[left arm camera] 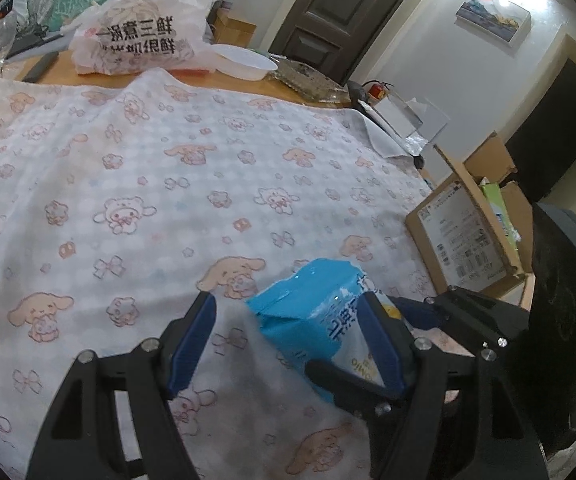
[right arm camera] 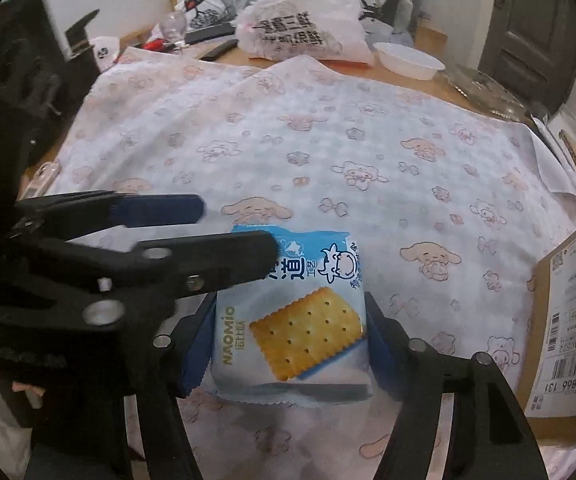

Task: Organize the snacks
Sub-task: 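Lift the cracker packet with the right gripper and carry it over the box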

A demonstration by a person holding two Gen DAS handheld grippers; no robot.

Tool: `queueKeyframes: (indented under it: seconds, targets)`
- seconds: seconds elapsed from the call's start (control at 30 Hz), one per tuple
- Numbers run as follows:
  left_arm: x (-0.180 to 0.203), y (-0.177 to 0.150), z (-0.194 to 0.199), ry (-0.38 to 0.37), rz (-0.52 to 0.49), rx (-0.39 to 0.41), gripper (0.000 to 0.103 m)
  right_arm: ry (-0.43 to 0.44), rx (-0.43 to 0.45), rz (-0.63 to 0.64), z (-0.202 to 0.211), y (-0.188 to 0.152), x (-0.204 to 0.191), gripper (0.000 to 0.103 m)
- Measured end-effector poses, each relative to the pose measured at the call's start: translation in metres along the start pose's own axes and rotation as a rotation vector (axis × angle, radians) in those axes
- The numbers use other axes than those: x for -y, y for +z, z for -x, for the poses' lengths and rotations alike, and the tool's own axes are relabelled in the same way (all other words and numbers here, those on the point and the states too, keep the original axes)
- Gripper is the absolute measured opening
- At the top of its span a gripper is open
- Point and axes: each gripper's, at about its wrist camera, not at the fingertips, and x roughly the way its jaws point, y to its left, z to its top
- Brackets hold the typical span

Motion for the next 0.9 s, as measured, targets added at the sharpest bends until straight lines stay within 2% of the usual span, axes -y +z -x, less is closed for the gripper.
queueKeyframes:
  seconds: [0.13, 0.23, 0.33, 0.43, 0.47, 0.57, 0.73, 0.9]
  targets:
    - [0.009, 0.001, 0.013, -0.109, 0.018, 0.023, 0.070, -0.008, 0.083, 0.012, 0.021, -0.002, -0.003, 0.062]
    - [0.018, 0.006, 0.025, -0.137, 0.016, 0.046, 0.070, 0.010, 0.175, -0.002, 0.046, 0.001, -0.003, 0.062]
    - [0.027, 0.012, 0.041, -0.218, 0.041, 0.083, 0.068, 0.034, 0.299, -0.010, 0.076, 0.001, -0.002, 0.062]
    - [0.037, 0.018, 0.055, -0.273, 0.045, 0.110, 0.068, 0.058, 0.386, -0.023, 0.097, 0.001, 0.001, 0.062]
    - [0.041, 0.020, 0.057, -0.278, 0.045, 0.113, 0.067, 0.059, 0.409, -0.021, 0.103, 0.000, 0.001, 0.062]
    - [0.060, 0.025, 0.070, -0.286, -0.006, 0.145, 0.050, 0.062, 0.441, -0.014, 0.117, -0.003, 0.003, 0.062]
    - [0.096, 0.034, 0.081, -0.246, -0.090, 0.173, 0.047, 0.079, 0.481, -0.022, 0.140, -0.008, 0.020, 0.062]
    - [0.149, 0.043, 0.086, -0.207, -0.216, 0.197, 0.046, 0.059, 0.524, -0.021, 0.171, -0.017, 0.046, 0.062]
